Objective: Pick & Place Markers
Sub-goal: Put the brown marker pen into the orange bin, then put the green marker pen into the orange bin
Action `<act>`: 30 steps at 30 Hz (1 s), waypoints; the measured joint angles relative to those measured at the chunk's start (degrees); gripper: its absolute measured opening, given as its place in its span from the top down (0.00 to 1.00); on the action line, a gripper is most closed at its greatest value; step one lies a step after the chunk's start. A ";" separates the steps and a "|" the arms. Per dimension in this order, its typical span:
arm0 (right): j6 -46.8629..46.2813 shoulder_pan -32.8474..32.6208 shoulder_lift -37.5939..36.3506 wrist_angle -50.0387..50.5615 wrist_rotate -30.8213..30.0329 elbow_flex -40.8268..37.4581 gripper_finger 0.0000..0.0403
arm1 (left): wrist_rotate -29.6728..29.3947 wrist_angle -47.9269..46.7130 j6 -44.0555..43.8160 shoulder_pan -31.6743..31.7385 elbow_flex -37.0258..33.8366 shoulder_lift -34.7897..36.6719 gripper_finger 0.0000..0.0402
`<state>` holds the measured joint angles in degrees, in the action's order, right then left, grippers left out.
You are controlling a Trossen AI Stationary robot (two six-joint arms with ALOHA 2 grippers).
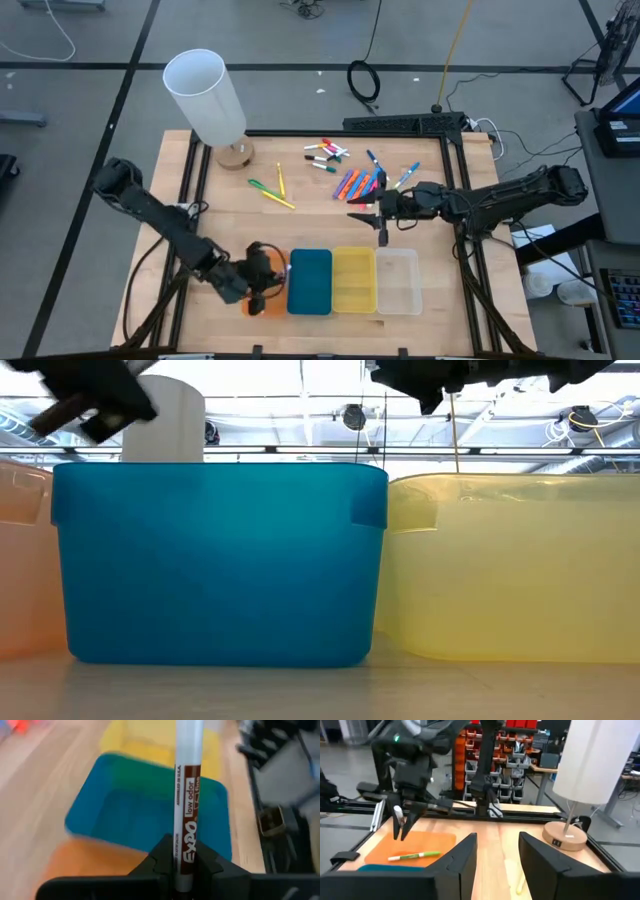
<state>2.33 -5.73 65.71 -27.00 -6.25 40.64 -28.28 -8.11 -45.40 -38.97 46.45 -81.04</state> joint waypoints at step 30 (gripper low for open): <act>2.39 -0.01 -3.16 7.75 -2.27 0.02 0.64 | -10.59 7.90 -16.17 -2.05 -8.76 3.13 0.78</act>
<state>4.71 -5.74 62.55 -19.25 -8.51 40.66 -38.87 -0.20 -61.58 -41.01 37.70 -77.91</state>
